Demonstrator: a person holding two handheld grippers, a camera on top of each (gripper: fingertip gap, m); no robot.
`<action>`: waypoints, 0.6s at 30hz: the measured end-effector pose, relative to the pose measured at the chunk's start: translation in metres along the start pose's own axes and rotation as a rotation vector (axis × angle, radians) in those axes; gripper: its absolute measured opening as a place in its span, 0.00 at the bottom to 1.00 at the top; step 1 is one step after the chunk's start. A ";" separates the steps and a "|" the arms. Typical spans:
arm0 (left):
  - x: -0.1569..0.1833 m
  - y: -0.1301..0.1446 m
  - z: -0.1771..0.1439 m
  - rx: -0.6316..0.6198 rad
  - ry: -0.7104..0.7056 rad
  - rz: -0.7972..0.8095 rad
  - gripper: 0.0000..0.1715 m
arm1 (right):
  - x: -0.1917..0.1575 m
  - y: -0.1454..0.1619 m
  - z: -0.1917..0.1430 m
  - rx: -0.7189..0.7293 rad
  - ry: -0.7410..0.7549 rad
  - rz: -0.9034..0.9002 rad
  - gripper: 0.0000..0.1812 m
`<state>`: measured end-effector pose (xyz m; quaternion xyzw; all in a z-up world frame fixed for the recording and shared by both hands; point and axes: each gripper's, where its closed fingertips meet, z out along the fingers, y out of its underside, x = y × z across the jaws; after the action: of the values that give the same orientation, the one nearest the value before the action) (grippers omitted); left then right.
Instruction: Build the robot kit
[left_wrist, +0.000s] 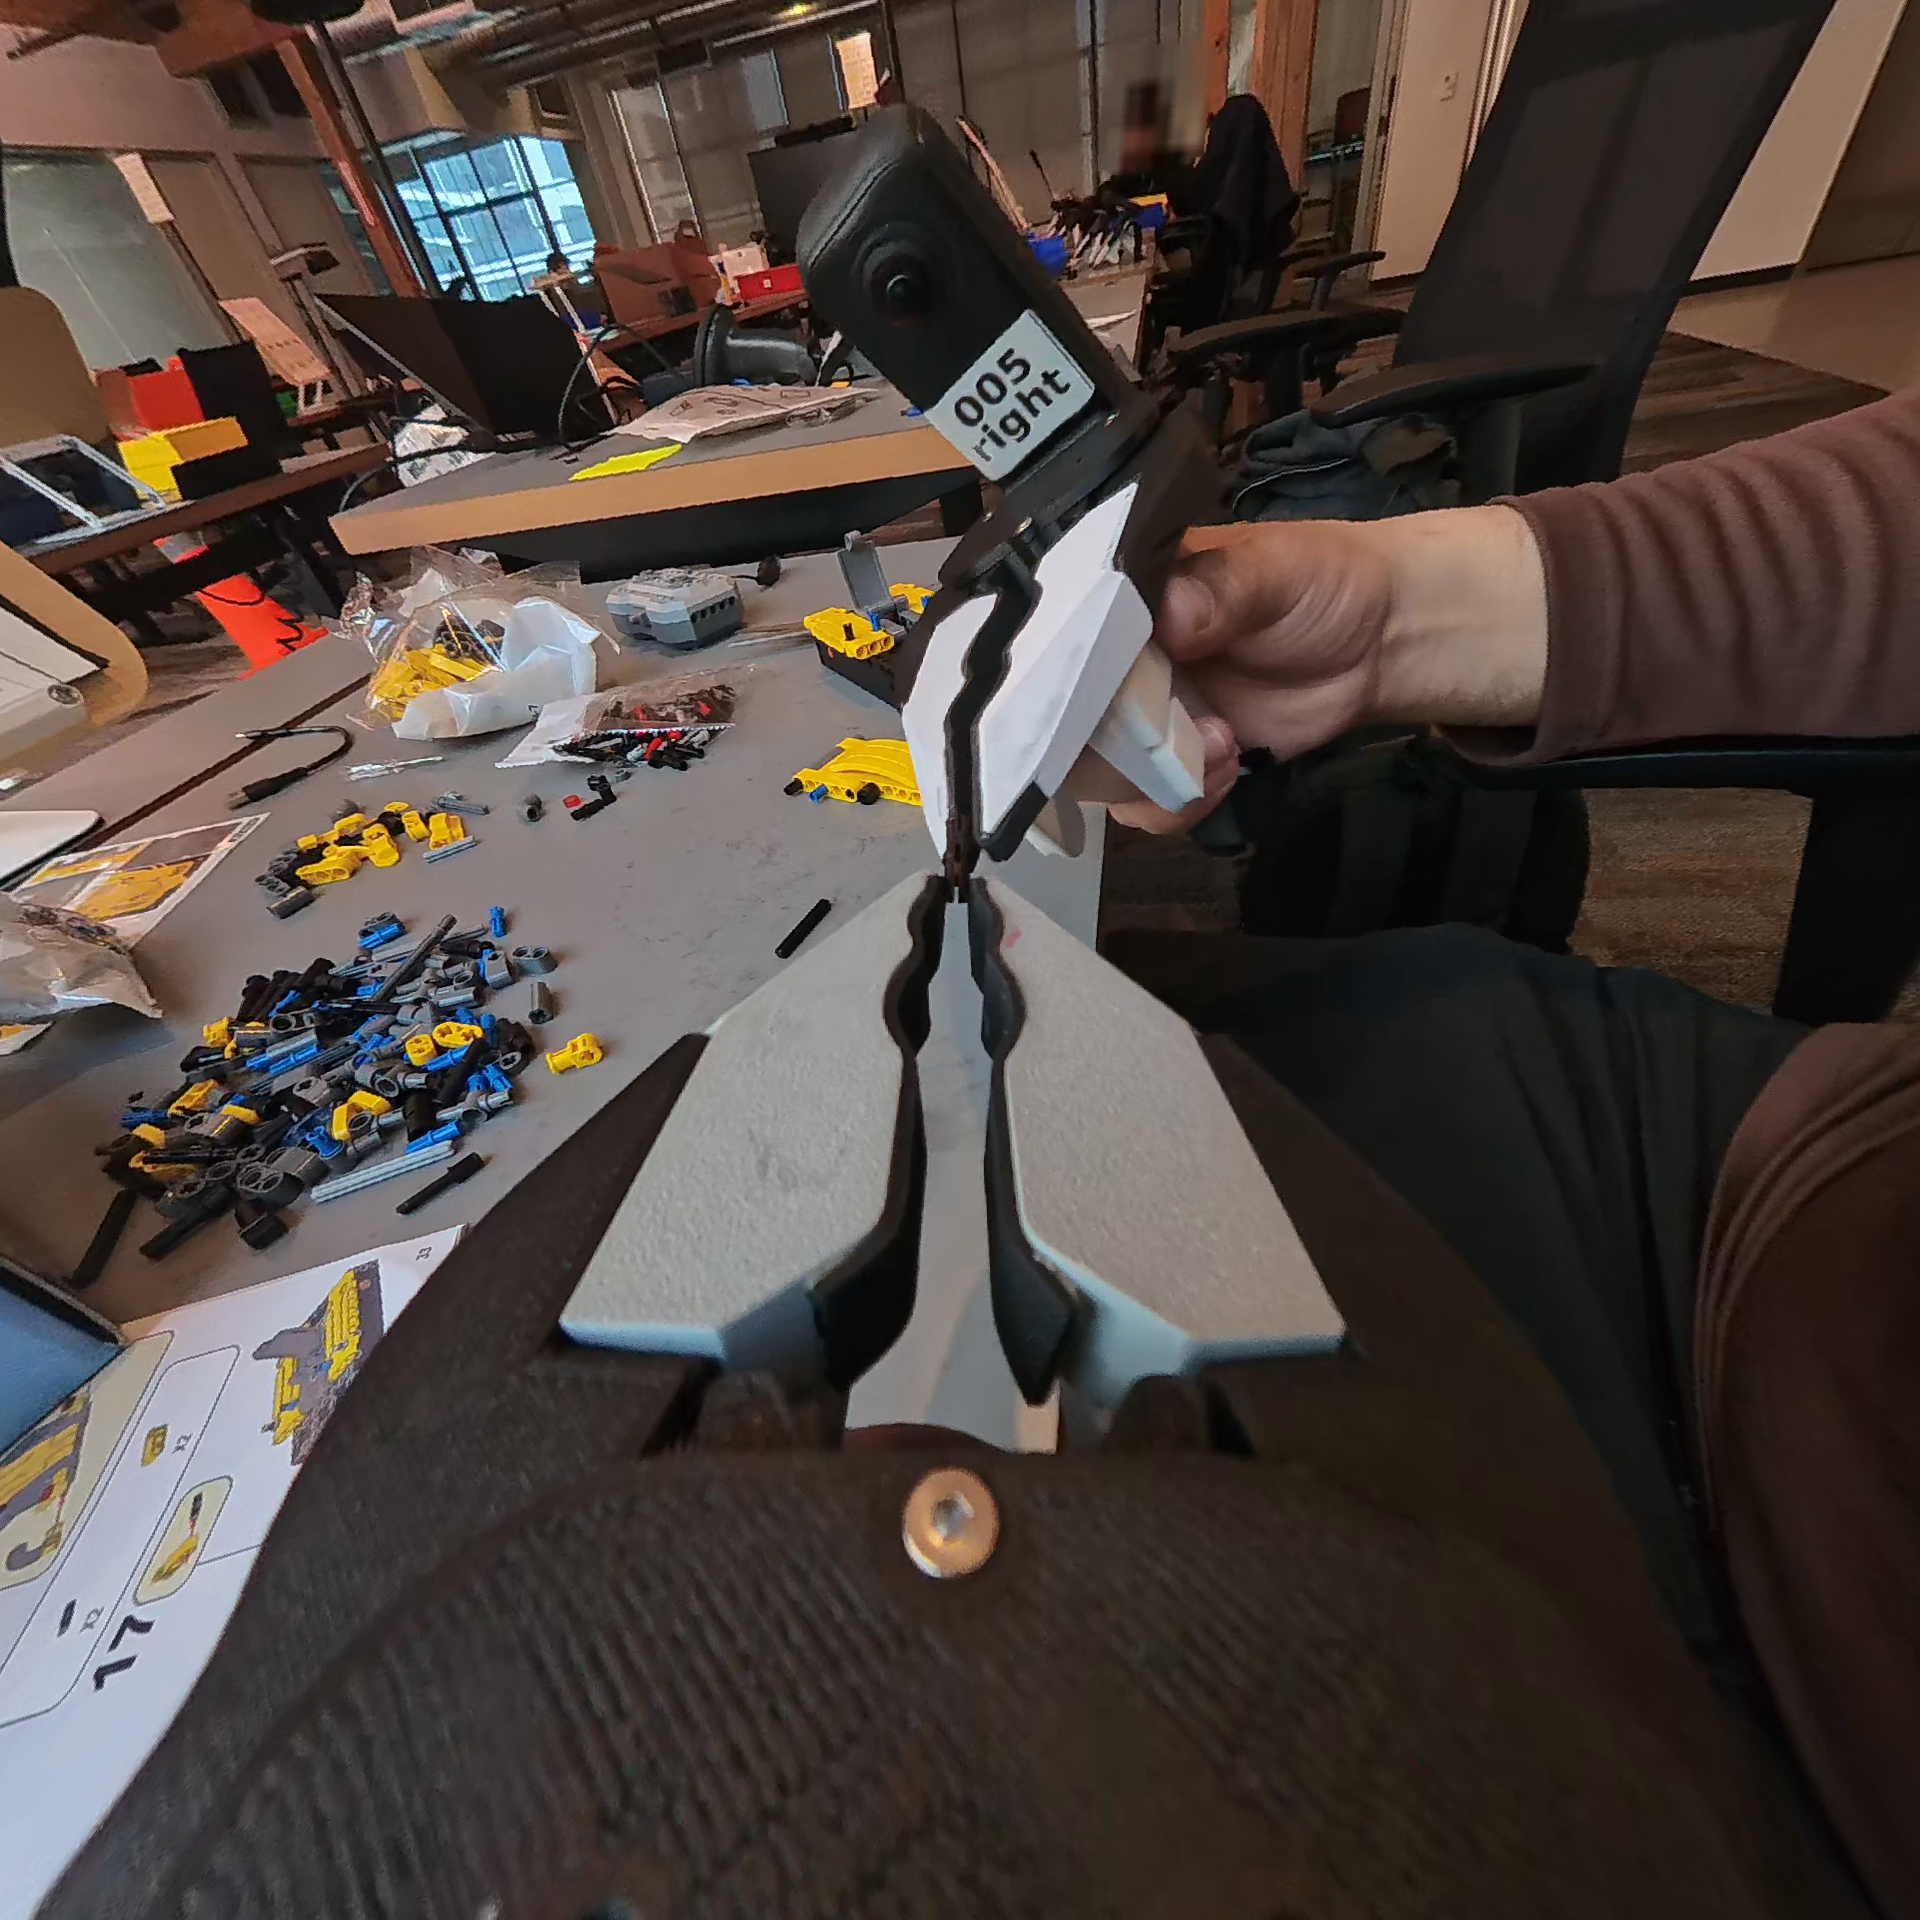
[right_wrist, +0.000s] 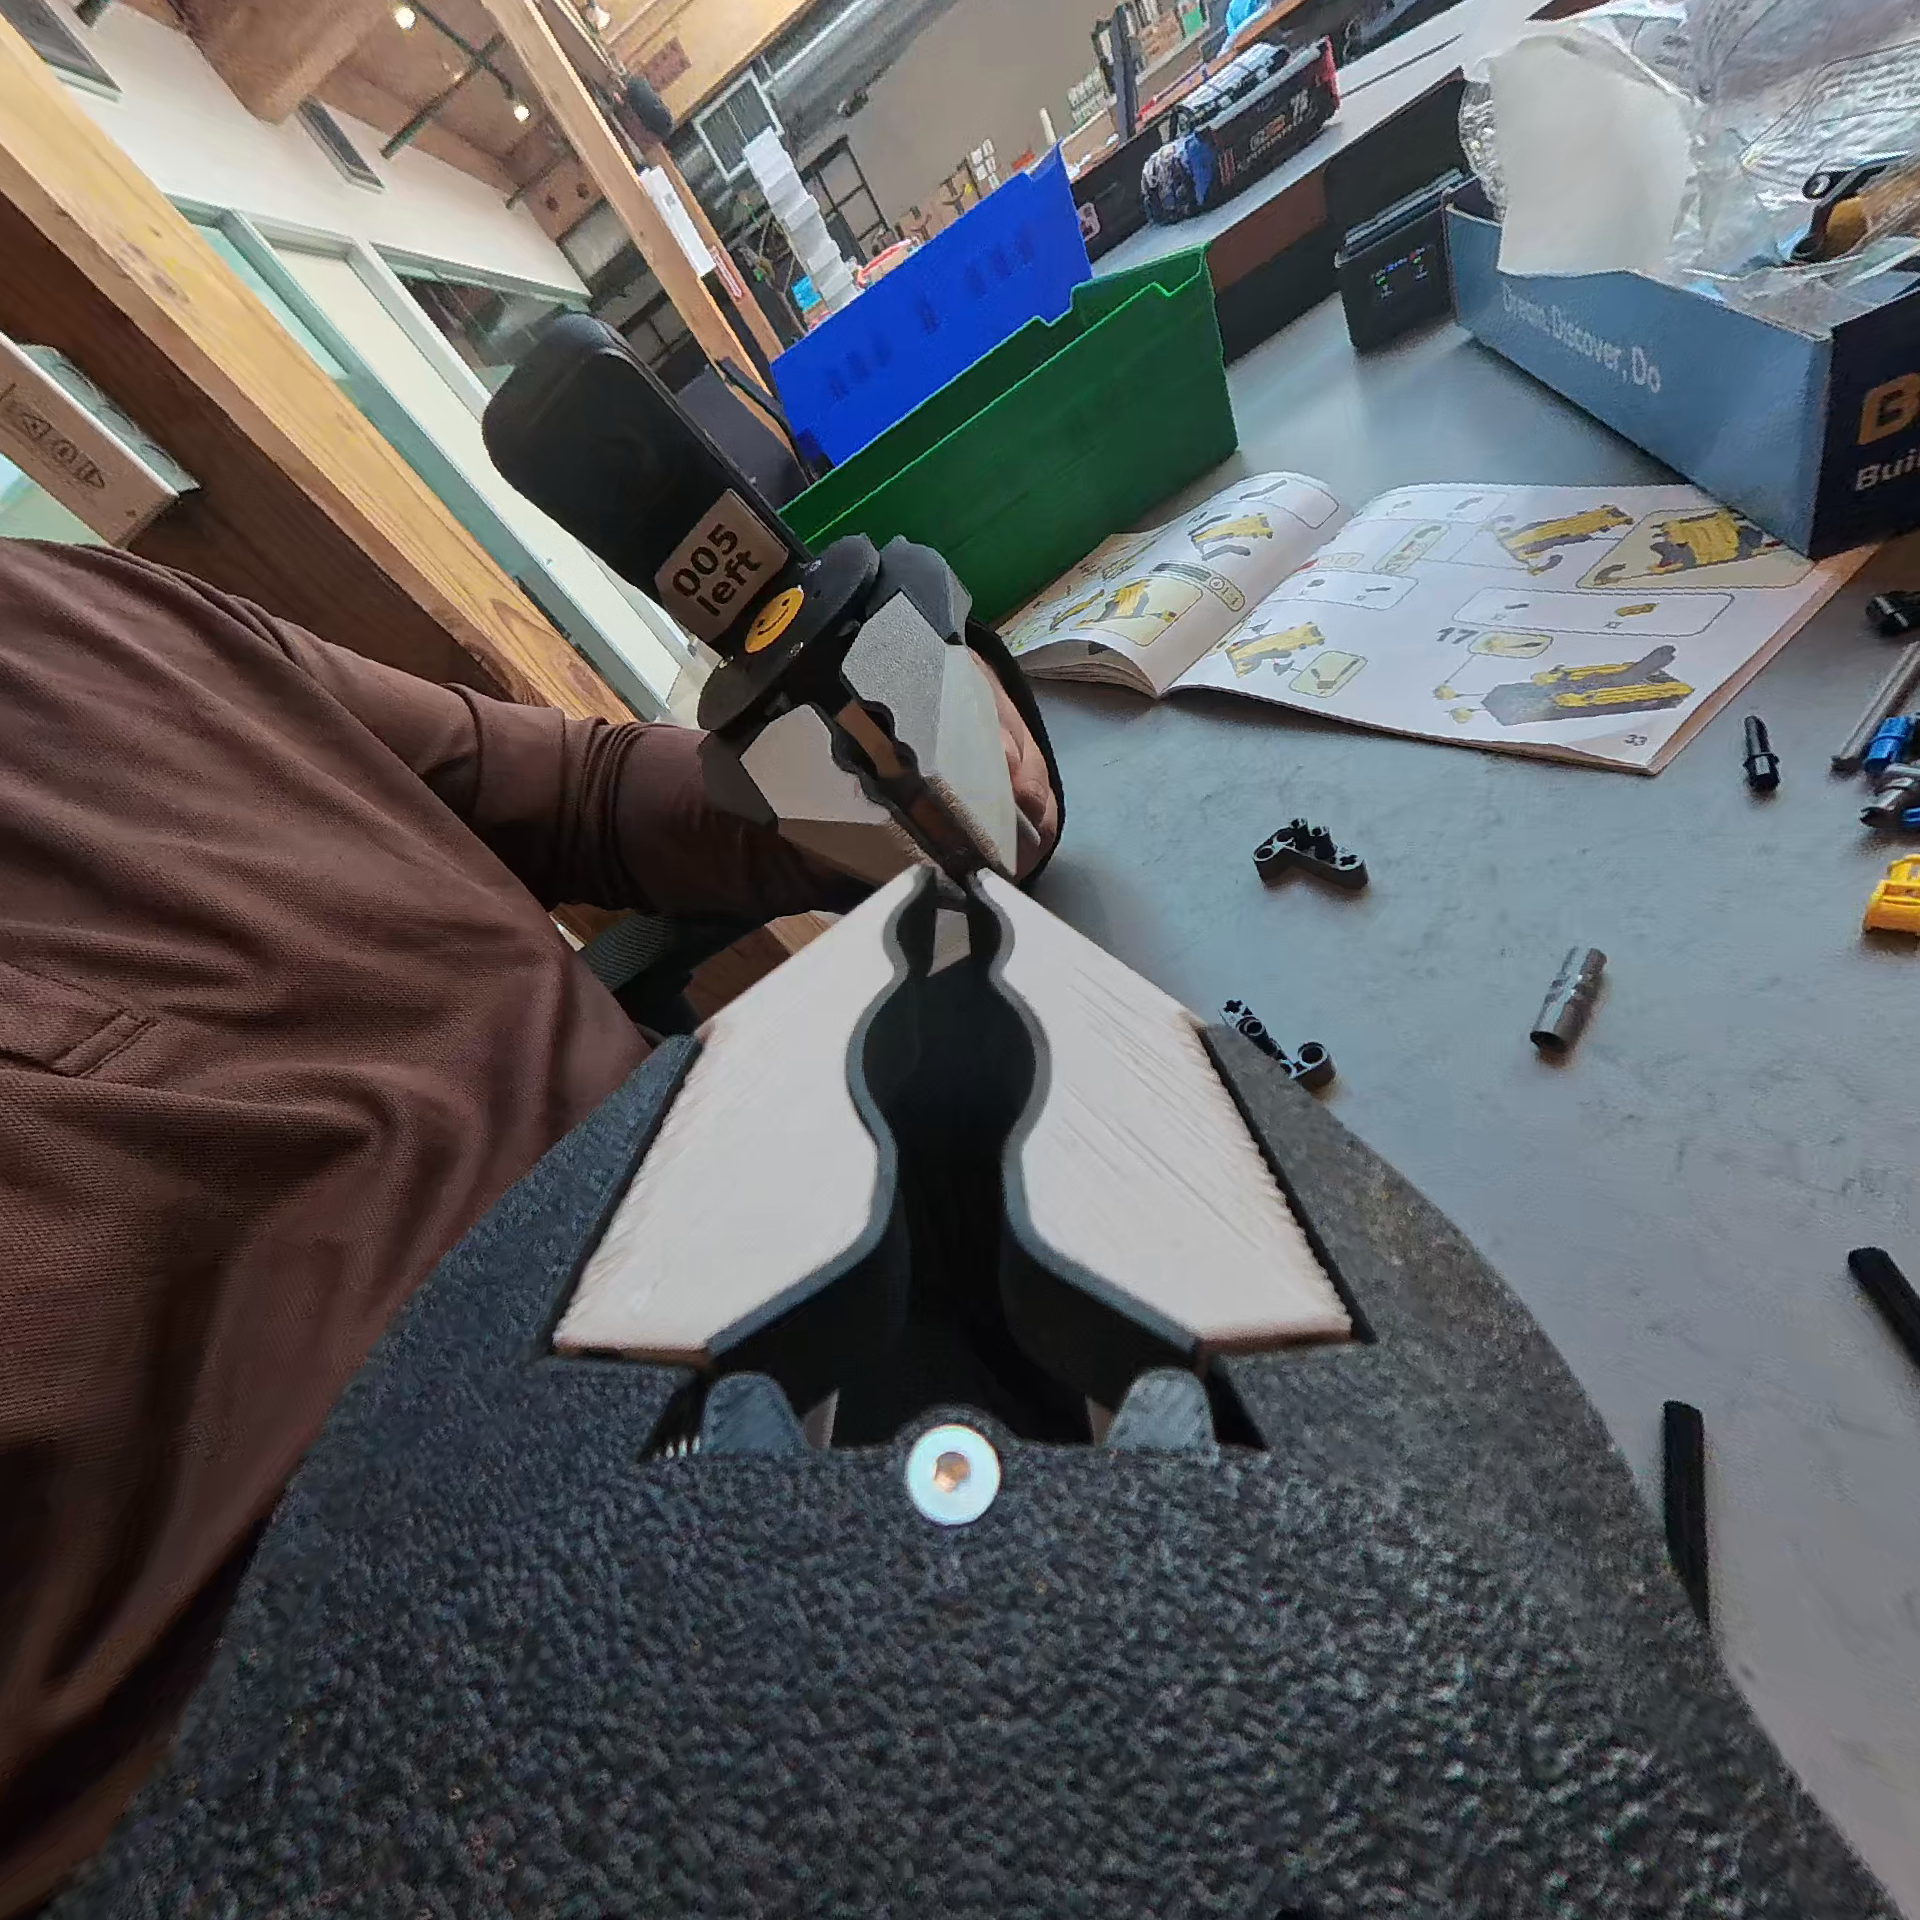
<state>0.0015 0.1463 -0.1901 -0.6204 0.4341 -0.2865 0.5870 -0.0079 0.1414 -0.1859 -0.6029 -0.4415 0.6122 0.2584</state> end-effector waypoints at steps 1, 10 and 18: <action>-0.001 0.000 0.000 -0.002 -0.005 -0.002 0.01 | 0.000 0.000 0.000 0.004 -0.002 0.006 0.03; -0.007 0.005 0.003 -0.037 -0.061 0.004 0.01 | 0.010 -0.005 -0.001 0.029 0.062 0.028 0.02; -0.010 0.010 0.005 -0.077 -0.091 0.002 0.01 | 0.016 -0.003 0.000 -0.032 0.170 -0.092 0.02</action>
<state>-0.0012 0.1584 -0.1986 -0.6543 0.4183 -0.2406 0.5822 -0.0103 0.1561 -0.1915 -0.6357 -0.4552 0.5392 0.3130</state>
